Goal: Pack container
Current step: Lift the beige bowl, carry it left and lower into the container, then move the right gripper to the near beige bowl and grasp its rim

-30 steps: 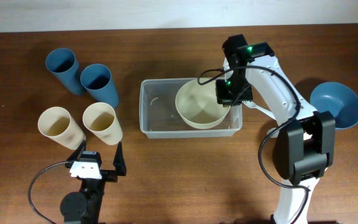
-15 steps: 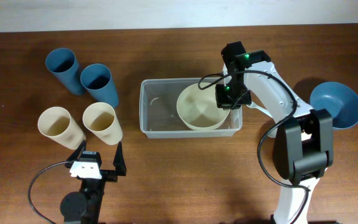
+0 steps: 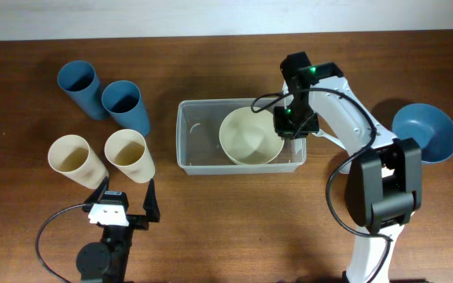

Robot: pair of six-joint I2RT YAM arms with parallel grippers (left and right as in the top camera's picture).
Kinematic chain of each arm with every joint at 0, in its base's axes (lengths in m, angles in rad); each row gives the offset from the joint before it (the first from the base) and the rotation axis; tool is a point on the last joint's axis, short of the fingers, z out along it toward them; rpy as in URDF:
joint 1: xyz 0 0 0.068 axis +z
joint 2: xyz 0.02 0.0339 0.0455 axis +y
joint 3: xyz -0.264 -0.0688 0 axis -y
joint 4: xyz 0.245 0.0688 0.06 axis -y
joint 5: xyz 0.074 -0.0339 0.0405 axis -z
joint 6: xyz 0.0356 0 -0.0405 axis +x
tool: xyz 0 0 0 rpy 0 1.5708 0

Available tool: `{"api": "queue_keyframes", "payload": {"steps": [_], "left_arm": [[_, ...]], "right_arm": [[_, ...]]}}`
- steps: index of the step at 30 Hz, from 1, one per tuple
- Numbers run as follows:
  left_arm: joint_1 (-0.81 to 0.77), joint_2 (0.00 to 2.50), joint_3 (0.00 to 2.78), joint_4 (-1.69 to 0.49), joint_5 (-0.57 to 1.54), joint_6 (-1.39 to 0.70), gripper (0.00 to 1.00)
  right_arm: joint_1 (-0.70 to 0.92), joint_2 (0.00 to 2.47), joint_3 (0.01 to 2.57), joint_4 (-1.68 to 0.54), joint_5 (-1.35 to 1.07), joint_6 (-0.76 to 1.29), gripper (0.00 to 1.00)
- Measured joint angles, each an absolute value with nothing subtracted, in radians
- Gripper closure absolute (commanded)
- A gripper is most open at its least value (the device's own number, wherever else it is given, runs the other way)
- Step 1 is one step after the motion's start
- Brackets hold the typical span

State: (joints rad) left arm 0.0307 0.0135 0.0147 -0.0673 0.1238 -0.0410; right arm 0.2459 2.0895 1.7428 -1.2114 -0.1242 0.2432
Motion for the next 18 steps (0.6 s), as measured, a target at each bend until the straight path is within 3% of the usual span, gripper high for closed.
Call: {"api": "queue_keyframes", "payload": {"steps": [7,13,14,18], "left_arm": [[0.031,0.014,0.015,-0.068,0.124,-0.041,0.0],[0.031,0.014,0.015,-0.068,0.124,-0.041,0.0],[0.031,0.014,0.015,-0.067,0.124,-0.041,0.0],[0.031,0.014,0.015,-0.067,0.124,-0.041,0.0]], "right_arm": [[0.246,2.09,2.027,-1.43,-0.146,0.23,0.74],[0.241,2.086,2.278,-1.641,-0.161,0.227,0.52],[0.238,2.086,2.312,-1.676,-0.162,0.229,0.43],[0.211,2.061,2.361,-1.693,-0.158,0.233,0.35]]}}
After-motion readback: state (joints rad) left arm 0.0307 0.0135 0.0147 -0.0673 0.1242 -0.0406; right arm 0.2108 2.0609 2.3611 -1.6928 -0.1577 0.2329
